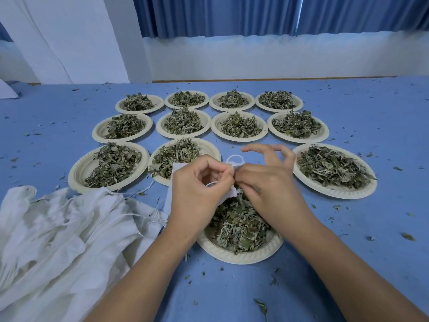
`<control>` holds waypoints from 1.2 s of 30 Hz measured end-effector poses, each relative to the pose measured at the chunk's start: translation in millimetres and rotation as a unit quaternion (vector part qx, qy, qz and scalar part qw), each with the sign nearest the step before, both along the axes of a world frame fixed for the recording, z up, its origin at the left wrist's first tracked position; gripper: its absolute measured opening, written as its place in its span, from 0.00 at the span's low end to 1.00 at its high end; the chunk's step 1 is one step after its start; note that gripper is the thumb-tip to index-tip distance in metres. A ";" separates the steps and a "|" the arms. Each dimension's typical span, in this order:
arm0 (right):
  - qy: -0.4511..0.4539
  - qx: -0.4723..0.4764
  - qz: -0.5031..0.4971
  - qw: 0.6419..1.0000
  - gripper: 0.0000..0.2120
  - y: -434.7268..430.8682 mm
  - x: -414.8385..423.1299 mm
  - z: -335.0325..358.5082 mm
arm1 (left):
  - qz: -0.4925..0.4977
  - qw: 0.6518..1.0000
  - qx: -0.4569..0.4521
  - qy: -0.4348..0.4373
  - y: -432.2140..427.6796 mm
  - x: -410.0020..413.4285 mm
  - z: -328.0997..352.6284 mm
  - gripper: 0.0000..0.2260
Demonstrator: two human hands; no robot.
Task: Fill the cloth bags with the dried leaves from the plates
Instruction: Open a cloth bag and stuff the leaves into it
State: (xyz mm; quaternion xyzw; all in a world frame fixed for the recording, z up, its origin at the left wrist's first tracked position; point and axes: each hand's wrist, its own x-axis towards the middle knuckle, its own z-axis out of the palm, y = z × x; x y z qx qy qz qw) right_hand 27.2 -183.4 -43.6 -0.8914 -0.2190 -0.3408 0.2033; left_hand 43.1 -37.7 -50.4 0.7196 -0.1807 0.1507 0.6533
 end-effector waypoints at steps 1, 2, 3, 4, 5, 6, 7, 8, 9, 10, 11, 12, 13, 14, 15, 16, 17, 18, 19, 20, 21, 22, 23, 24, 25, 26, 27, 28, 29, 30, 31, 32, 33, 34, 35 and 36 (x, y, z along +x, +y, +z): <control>0.016 0.001 0.003 1.000 0.09 -1.4 0.3 -0.8 | 0.007 1.000 -0.008 0.009 0.0 0.8 -0.2 0.07; 0.027 0.017 0.003 0.999 0.12 -4.0 0.0 -0.6 | 0.016 1.000 -0.017 0.019 0.5 1.7 -0.4 0.08; 0.026 0.045 0.003 0.999 0.13 -7.2 -1.0 0.9 | 0.028 0.999 -0.025 0.028 0.9 2.9 -0.3 0.09; 0.016 0.073 0.007 0.997 0.14 -10.0 -2.7 3.0 | 0.040 0.998 -0.031 0.035 1.7 3.8 -0.2 0.10; 0.004 0.092 0.020 0.996 0.15 -11.6 -4.5 5.1 | 0.049 0.998 -0.033 0.039 2.1 4.7 -0.1 0.10; -0.002 0.098 0.040 0.994 0.15 -11.7 -6.5 6.4 | 0.053 0.997 -0.033 0.041 2.4 5.0 0.0 0.10; 0.000 0.087 0.059 0.994 0.15 -9.9 -8.1 7.2 | 0.051 0.997 -0.033 0.043 2.1 5.0 0.3 0.10; 0.014 0.064 0.073 0.995 0.15 -6.5 -9.3 6.9 | 0.044 0.997 -0.035 0.046 1.8 4.6 0.9 0.10; 0.042 0.034 0.079 0.995 0.13 -2.7 -9.4 5.0 | 0.034 0.997 -0.038 0.050 1.4 4.2 1.5 0.11; 0.084 0.002 0.080 0.993 0.10 0.7 -8.9 2.3 | 0.027 0.997 -0.040 0.054 1.1 3.8 2.1 0.11; 0.127 -0.025 0.076 0.989 0.07 2.2 -7.6 -0.8 | 0.023 0.997 -0.041 0.058 0.9 3.6 2.6 0.11; 0.162 -0.032 0.070 0.984 0.05 2.2 -6.4 -2.8 | 0.025 0.997 -0.041 0.062 1.0 3.4 2.9 0.11; 0.183 -0.013 0.067 0.981 0.04 0.1 -5.5 -3.2 | 0.032 0.997 -0.041 0.063 1.2 3.6 3.1 0.10; 0.185 0.031 0.068 0.980 0.06 -3.8 -5.4 -1.0 | 0.040 0.996 -0.042 0.062 1.9 4.0 3.2 0.10; 0.172 0.082 0.080 0.978 0.09 -9.3 -5.2 3.4 | 0.049 0.996 -0.045 0.061 3.0 4.7 3.3 0.09; 0.161 0.123 0.101 0.974 0.10 -16.0 -5.5 9.3 | 0.060 0.995 -0.050 0.059 4.3 5.7 3.4 0.08; 0.164 0.144 0.136 0.966 0.09 -24.2 -5.7 14.7 | 0.072 0.994 -0.058 0.059 5.5 6.9 3.5 0.08; 0.183 0.142 0.180 0.956 0.08 -32.2 -6.2 19.5 | 0.081 0.993 -0.068 0.060 6.6 8.0 3.8 0.08; 0.223 0.132 0.226 0.939 0.08 -38.7 -7.0 22.5 | 0.086 0.991 -0.080 0.061 7.3 9.1 4.2 0.08; 0.279 0.119 0.262 0.916 0.08 -41.6 -8.3 23.3 | 0.088 0.990 -0.088 0.062 7.7 9.5 4.5 0.08; 0.334 0.104 0.278 0.894 0.08 -40.8 -9.2 22.3 | 0.089 0.990 -0.091 0.064 7.7 9.8 4.7 0.08; 0.375 0.082 0.275 0.882 0.07 -37.0 -9.2 19.3 | 0.089 0.990 -0.091 0.065 7.6 9.5 4.8 0.07; 0.393 0.050 0.257 0.881 0.07 -32.0 -8.1 14.4 | 0.088 0.990 -0.089 0.066 7.4 9.3 4.8 0.07; 0.393 0.015 0.235 0.889 0.08 -27.0 -6.5 9.6 | 0.087 0.990 -0.086 0.066 7.2 9.0 4.8 0.07; 0.383 -0.012 0.209 0.900 0.10 -24.1 -4.9 6.6 | 0.086 0.990 -0.085 0.066 7.1 8.7 4.9 0.07; 0.372 -0.028 0.179 0.910 0.12 -24.6 -3.4 6.0 | 0.086 0.990 -0.088 0.066 7.1 8.7 5.1 0.07; 0.365 -0.031 0.159 0.917 0.14 -27.3 -2.8 7.9 | 0.087 0.990 -0.092 0.067 7.1 9.0 5.3 0.07; 0.360 -0.027 0.153 0.920 0.17 -29.9 -3.6 11.1 | 0.089 0.989 -0.095 0.067 7.2 9.3 5.3 0.07; 0.356 -0.023 0.157 0.921 0.19 -31.4 -4.9 13.7 | 0.090 0.989 -0.096 0.067 7.2 9.6 5.2 0.07; 0.357 -0.026 0.167 0.919 0.21 -31.0 -6.6 14.9 | 0.090 0.989 -0.093 0.065 7.3 9.5 5.0 0.07; 0.365 -0.035 0.178 0.913 0.22 -28.7 -8.1 14.6 | 0.088 0.990 -0.090 0.064 7.3 9.4 4.9 0.07; 0.373 -0.051 0.185 0.908 0.22 -24.6 -9.1 13.1 | 0.085 0.991 -0.087 0.063 7.3 9.1 4.6 0.07; 0.378 -0.069 0.189 0.904 0.21 -19.8 -9.2 11.0 | 0.084 0.991 -0.084 0.064 7.3 8.9 4.4 0.08; 0.376 -0.078 0.189 0.904 0.19 -15.9 -8.7 8.5 | 0.084 0.991 -0.083 0.065 7.1 9.0 4.3 0.08; 0.367 -0.075 0.189 0.908 0.17 -13.8 -7.7 6.5 | 0.085 0.991 -0.082 0.066 7.1 9.2 4.2 0.08; 0.353 -0.062 0.188 0.914 0.15 -13.5 -6.9 5.7 | 0.086 0.991 -0.082 0.067 7.2 9.5 4.1 0.09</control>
